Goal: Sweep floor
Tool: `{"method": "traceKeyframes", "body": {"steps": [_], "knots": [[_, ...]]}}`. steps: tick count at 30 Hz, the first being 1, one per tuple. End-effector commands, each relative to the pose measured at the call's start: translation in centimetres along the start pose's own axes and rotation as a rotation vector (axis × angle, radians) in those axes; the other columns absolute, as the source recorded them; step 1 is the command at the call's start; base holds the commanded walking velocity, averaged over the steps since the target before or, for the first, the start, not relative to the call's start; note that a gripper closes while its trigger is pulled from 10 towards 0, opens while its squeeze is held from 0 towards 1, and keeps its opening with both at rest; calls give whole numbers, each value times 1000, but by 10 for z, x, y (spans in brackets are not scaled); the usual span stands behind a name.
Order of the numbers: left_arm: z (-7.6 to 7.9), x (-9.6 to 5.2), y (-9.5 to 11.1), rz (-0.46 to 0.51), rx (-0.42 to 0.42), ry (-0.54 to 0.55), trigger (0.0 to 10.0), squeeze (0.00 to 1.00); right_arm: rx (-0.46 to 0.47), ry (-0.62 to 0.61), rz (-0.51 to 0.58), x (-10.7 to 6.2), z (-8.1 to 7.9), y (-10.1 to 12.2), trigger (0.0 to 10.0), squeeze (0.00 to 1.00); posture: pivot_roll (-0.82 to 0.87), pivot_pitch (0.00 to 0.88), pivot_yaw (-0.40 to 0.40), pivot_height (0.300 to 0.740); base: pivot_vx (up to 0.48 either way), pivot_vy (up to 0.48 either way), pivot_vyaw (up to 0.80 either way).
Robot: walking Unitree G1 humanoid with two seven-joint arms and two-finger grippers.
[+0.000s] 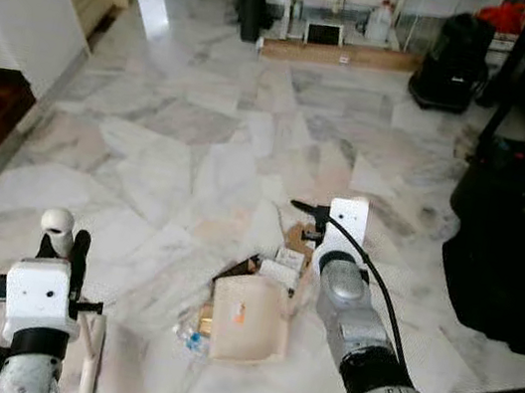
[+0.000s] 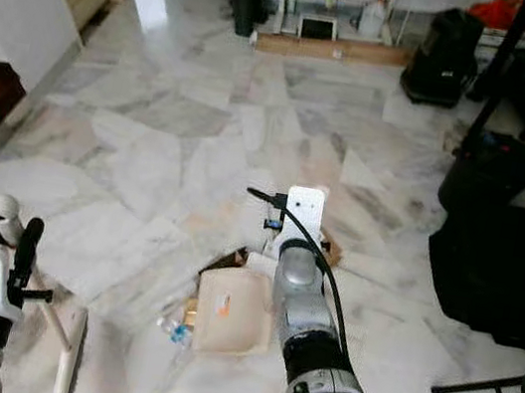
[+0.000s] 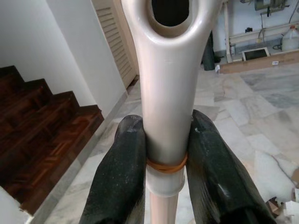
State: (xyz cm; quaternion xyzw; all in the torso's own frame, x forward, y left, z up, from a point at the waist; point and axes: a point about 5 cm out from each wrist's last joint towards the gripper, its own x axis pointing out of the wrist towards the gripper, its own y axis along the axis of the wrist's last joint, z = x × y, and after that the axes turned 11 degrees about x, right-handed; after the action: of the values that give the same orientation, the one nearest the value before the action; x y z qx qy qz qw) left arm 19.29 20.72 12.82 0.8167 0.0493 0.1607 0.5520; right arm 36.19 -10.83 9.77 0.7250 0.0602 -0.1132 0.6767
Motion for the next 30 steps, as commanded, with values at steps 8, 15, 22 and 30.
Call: {"method": "traceKeyframes", "body": {"steps": [8,15,22,30], "knots": [[-10,3,-6,-40,-88,-12,10000,0,-87,-17,-86,-3,2,-16,10000,0,-5,148,81,740,0,0,0],[-15,7,-10,-55,-133,-10,10000,0,-87,3,-147,-5,0,-31,10000,0,2,157,82,740,0,0,0],[-23,16,-21,-66,-89,-11,10000,0,-93,35,-191,-6,-8,-40,10000,0,5,166,84,740,0,0,0],[-28,28,-35,-96,-68,-28,10000,0,-61,59,-199,-7,-13,-40,10000,0,-5,171,92,740,0,0,0]]}}
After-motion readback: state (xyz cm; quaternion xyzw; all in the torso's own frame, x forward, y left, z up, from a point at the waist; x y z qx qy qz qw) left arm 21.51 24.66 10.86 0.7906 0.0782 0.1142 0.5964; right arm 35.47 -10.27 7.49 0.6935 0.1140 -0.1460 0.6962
